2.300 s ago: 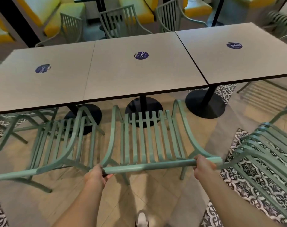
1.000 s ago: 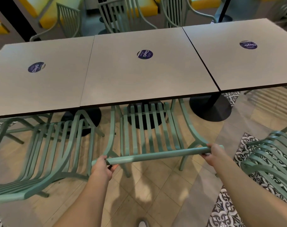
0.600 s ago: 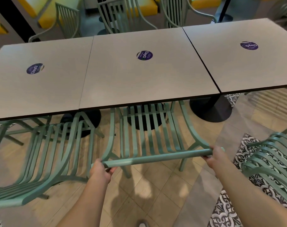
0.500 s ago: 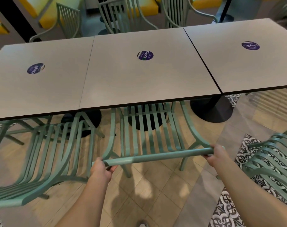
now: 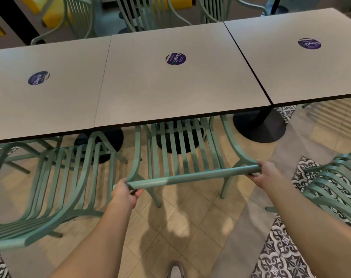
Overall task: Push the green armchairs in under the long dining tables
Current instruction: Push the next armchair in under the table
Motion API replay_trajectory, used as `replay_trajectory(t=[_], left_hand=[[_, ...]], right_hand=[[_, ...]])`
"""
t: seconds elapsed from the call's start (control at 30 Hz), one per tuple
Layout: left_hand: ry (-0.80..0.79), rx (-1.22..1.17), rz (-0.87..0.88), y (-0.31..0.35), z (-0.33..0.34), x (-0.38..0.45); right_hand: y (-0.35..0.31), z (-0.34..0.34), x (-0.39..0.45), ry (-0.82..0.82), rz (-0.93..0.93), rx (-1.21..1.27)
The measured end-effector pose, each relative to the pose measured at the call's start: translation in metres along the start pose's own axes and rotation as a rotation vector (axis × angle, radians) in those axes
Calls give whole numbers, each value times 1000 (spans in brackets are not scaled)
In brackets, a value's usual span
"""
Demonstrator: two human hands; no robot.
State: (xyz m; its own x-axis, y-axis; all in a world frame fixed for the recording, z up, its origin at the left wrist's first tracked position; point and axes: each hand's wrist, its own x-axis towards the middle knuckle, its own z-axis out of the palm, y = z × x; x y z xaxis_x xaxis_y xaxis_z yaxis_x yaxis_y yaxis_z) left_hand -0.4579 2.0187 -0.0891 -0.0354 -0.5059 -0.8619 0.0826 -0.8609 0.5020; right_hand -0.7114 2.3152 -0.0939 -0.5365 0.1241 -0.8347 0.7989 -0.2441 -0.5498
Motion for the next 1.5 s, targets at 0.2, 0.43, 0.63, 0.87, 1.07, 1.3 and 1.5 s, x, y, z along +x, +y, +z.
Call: replay_trajectory(t=[0.2,0.43,0.63,0.87,1.07,1.3,1.5], left_hand=[[-37,58,-12,-1,-7,8],[-63,61,10,2,-12,9],[-60,74,-6,2,-17,4],[-43,58,1,-6,-31,0],[6,46,39,-17,-48,-3],[-14,54,35,-16,-53,-6],[-28,77,15,-15,-54,-5]], right_hand=[[-2,2,0,-12,-2,10],[4,6,-9,-6,-19,-3],[8,1,-17,30,25,48],[19,-9,-21,34,36,87],[23,-18,-12,9,61,56],[29,-24,4,21,29,4],[29,-23,0,1,31,3]])
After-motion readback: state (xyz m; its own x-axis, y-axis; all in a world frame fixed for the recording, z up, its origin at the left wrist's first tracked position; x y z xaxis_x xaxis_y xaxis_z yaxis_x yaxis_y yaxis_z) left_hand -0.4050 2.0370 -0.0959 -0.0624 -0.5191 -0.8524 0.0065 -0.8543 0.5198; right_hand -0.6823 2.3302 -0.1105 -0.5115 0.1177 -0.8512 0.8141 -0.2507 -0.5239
